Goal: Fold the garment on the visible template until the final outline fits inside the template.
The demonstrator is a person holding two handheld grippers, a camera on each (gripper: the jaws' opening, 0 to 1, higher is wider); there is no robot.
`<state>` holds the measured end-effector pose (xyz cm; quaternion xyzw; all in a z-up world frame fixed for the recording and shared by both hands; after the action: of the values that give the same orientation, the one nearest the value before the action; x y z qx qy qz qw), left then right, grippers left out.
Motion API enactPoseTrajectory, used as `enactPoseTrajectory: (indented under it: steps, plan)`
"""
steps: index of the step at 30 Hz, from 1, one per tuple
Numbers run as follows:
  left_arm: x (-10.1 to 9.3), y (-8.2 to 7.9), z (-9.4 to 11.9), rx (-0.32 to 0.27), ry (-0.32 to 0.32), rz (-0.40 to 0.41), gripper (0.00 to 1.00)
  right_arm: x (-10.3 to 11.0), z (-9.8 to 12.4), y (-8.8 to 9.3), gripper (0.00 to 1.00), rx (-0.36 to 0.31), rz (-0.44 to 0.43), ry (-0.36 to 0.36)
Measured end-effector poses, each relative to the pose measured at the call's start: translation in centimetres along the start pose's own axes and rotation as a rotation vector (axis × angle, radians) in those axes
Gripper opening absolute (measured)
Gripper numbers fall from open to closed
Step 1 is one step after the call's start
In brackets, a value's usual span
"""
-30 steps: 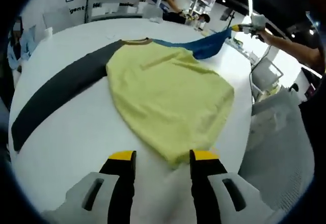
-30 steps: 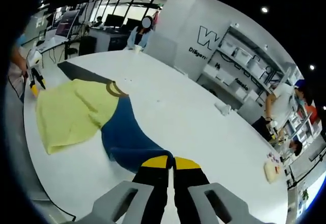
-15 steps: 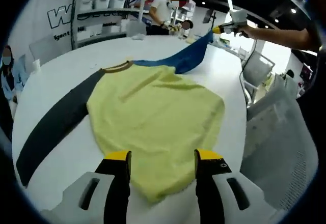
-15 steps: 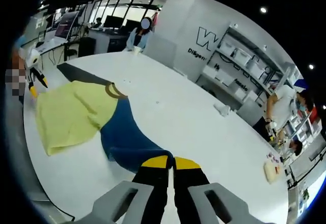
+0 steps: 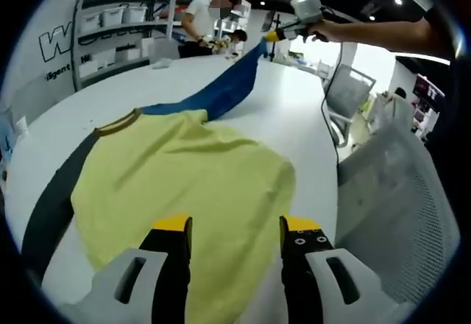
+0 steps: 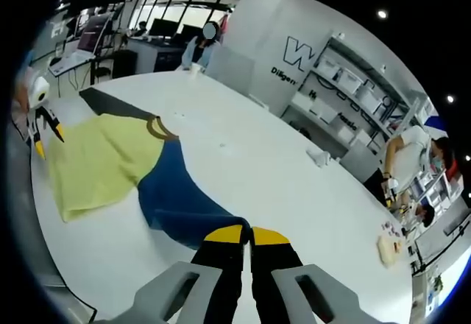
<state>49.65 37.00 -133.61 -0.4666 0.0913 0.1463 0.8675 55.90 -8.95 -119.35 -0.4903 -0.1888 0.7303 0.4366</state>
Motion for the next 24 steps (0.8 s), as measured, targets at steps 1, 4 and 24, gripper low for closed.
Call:
enactPoseTrajectory:
  steps: [1,4,24]
  plan:
    - [-0.1,-0.2,-0.4,0.001,0.005,-0.002,0.46,-0.1,-0.2,0.0,0.0,0.005,0.003,0.004]
    - [-0.6,-0.8,-1.7,0.011,0.027,-0.028,0.45,-0.5,-0.6,0.0,0.0,0.013,0.004,0.011]
    - [-4.2,-4.0,-9.6,0.102,0.175,-0.234,0.38,-1.4,-3.5,0.1,0.0,0.034,-0.004,0.006]
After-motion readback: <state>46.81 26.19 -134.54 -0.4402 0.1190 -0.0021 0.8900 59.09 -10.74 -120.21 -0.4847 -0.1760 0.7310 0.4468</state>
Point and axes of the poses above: the point that each gripper's makers call its tool centre point, and the gripper's own axes: z roughly backward along the fingers, x roughly to its left, y roughly out of its underside, the point moved 9 cm from there along z, roughly backward along the fingers, and after that the axes turned 15 degrees about y, right-handed, at the moved point
